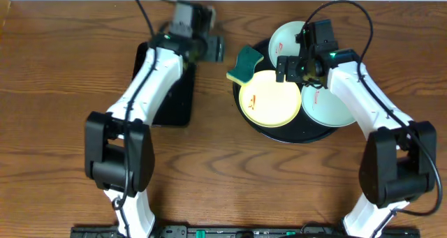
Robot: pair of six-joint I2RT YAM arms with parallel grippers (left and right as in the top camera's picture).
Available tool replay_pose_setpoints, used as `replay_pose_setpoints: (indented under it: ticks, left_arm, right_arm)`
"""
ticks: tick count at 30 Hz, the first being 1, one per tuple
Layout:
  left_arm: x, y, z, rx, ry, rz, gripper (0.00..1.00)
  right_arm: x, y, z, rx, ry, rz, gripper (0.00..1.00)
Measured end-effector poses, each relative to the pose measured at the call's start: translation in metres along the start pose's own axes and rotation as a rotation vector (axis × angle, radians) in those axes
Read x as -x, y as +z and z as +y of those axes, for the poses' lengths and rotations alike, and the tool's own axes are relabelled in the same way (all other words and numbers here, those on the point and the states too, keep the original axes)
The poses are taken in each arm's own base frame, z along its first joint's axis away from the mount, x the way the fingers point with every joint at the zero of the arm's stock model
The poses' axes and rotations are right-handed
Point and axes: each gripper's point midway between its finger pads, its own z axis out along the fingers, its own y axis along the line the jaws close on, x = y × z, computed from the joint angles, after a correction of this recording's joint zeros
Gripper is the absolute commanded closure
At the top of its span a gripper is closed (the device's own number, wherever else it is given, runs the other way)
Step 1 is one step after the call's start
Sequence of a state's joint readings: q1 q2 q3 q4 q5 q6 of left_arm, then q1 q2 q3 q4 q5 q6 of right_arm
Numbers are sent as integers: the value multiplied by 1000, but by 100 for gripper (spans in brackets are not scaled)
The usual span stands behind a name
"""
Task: Clean dirty plates on tray and stack at the side
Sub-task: 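Reach the right gripper to the yellow plate rim and grip it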
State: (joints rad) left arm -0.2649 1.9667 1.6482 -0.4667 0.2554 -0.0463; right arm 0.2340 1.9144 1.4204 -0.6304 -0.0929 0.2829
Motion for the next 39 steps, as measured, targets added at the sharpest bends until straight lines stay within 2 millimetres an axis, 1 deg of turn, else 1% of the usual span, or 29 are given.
replay_pose_setpoints:
  ticks: [2, 4, 6, 8, 11, 13, 16, 20, 26, 28, 30, 35, 36, 38, 39]
  left_arm:
    - [4, -6, -13, -57, 27, -4, 16]
    - [-4, -3, -24, -96, 58, 23, 16]
    - [-15, 8, -34, -129, 95, 56, 15]
    - [-25, 21, -39, -142, 120, 86, 15]
    - [-45, 46, -37, -144, 137, 145, 15]
    - [-59, 61, -31, -140, 137, 184, 15]
    - [-72, 73, -25, -137, 138, 219, 15]
    - [-72, 73, -25, -136, 144, 218, 15]
    - [-72, 73, -24, -135, 145, 218, 15]
    - [-72, 73, -24, -135, 144, 219, 15]
    - [-71, 74, -25, -135, 145, 217, 15]
    - [-71, 73, -25, -135, 148, 217, 15]
    - [-71, 73, -25, -135, 148, 217, 15]
    - [-71, 73, -25, -135, 149, 216, 15]
    - [-71, 73, -25, -135, 149, 216, 14]
  right_arm:
    - [-8, 14, 0, -5, -5, 33, 3]
    - [-15, 29, 2, 0, -20, 62, 3]
    - [-21, 39, 5, 5, -47, 80, 4]
    - [-23, 43, 10, 7, -79, 83, 10]
    - [-21, 44, 14, -13, -115, 67, 20]
    - [-23, 44, 16, -24, -137, 67, 21]
    - [-25, 45, 16, -42, -153, 72, 21]
    - [-32, 46, 11, -65, -157, 99, 18]
    - [-38, 48, 10, -70, -203, 126, 8]
    - [-40, 46, 10, -73, -226, 146, 7]
    - [-38, 42, 10, -78, -243, 158, 7]
    - [-15, 28, 12, -106, -272, 123, 13]
    - [-13, 26, 11, -115, -281, 119, 16]
    - [-14, 25, 7, -130, -294, 130, 23]
    - [-16, 25, 4, -135, -302, 135, 24]
